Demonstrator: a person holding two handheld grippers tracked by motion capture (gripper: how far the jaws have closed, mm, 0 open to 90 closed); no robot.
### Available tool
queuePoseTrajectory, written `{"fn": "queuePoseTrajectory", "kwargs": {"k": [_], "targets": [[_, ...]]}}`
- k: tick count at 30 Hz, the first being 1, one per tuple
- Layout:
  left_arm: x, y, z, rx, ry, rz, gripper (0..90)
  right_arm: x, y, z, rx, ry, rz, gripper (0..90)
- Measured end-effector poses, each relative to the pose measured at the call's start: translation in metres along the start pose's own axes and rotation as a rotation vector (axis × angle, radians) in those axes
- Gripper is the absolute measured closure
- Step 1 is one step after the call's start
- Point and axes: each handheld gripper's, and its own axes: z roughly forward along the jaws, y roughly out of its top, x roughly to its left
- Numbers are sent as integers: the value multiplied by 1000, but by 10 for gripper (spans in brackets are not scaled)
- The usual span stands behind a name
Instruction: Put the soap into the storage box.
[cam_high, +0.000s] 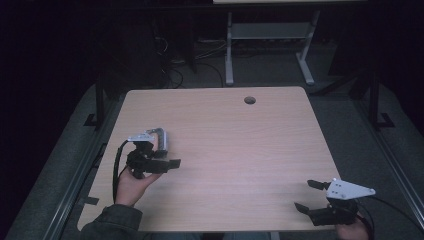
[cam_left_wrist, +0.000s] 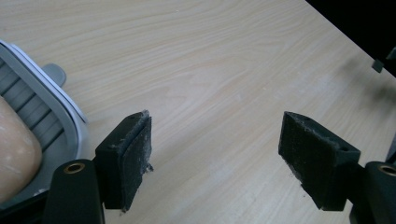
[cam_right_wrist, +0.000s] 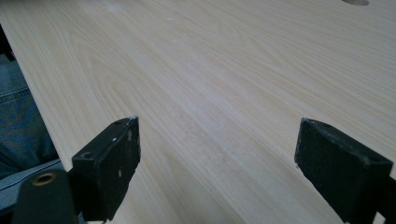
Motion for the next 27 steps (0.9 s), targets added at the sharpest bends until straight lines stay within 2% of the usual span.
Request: {"fn": "queuePoseTrajectory", "kwargs": {"k": [27], "targets": [[-12,-41,-8,4,-35,19,238,-1,-1,-1,8,-8,-1,138]]}}
